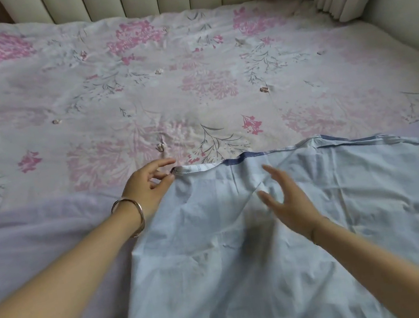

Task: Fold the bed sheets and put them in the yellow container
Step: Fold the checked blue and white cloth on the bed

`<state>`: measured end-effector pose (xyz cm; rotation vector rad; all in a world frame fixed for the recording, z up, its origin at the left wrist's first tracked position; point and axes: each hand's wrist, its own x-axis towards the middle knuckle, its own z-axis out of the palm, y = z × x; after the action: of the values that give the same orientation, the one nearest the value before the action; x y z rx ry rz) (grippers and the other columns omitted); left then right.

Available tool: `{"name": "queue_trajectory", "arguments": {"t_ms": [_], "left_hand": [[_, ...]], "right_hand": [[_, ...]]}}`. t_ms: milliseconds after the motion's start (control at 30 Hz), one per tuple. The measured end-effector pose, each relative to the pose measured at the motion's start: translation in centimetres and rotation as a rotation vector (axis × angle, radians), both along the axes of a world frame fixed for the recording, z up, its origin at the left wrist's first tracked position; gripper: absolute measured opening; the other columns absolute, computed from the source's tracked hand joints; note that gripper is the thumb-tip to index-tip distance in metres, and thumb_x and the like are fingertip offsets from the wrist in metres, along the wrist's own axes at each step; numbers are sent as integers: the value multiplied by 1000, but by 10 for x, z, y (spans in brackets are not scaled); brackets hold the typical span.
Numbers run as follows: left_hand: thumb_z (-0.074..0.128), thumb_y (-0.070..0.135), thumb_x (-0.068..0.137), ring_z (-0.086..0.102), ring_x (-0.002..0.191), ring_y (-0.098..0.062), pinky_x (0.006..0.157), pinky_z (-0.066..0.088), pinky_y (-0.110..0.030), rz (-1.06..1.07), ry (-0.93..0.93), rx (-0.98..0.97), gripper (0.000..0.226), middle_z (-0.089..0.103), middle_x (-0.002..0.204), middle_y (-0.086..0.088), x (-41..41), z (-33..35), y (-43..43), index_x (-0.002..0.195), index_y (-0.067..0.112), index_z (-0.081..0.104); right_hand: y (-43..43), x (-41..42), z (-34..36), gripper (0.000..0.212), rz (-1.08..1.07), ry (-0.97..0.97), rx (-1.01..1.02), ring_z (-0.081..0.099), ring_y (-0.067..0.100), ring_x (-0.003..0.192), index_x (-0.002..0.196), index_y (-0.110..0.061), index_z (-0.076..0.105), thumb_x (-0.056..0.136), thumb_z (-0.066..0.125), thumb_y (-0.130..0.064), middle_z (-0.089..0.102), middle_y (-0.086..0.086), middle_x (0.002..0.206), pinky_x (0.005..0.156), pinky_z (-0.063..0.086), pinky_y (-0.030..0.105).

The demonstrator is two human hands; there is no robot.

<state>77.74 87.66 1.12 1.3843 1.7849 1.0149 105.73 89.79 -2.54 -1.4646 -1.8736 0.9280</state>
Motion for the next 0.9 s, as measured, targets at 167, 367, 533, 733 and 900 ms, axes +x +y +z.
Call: {"name": "queue_trajectory", "arguments": {"t_ms": [167, 367, 533, 733, 900], "left_hand": [[63, 15, 88, 53, 48, -7, 50, 51, -20, -85, -5, -86, 9, 61, 73, -1, 8, 28, 6, 88, 23, 66], [57, 15, 92, 52, 58, -7, 56, 48, -14, -95, -170, -110, 14, 59, 69, 0, -15, 58, 10, 86, 21, 68], [50, 26, 94, 40, 57, -8, 56, 35, -19, -37, -572, -238, 32, 44, 55, 9, -9, 85, 28, 62, 25, 55], [46, 29, 95, 25, 47, -9, 51, 23, -22, -15, -597, -241, 29, 27, 44, 9, -19, 128, 62, 66, 25, 42], [42, 24, 98, 44, 66, -17, 62, 37, -20, 157, -391, -42, 28, 46, 72, -7, -26, 163, 108, 70, 19, 43]], "right_hand": [[13, -90, 38, 51, 310, -169, 260, 46, 18, 124, 135, -18, 47, 88, 64, -21, 53, 1, 135, 103, 32, 26], [25, -102, 76, 5, 200, 144, 92, 46, 11, 62, 85, -17, 62, 89, 64, -20, 54, 0, 66, 63, 35, 25], [46, -109, 127, 29, 195, 270, -113, 35, -3, 47, 65, -19, 53, 93, 58, -20, 46, -3, 61, 49, 30, 11], [76, -119, 157, 47, 109, 191, -178, 50, 5, 77, 96, -3, 71, 94, 49, -44, 64, 2, 85, 60, 40, 15], [104, -142, 165, 31, 56, 127, -13, 49, 20, 79, 90, -11, 64, 92, 56, -41, 62, 9, 84, 72, 40, 27]]}}
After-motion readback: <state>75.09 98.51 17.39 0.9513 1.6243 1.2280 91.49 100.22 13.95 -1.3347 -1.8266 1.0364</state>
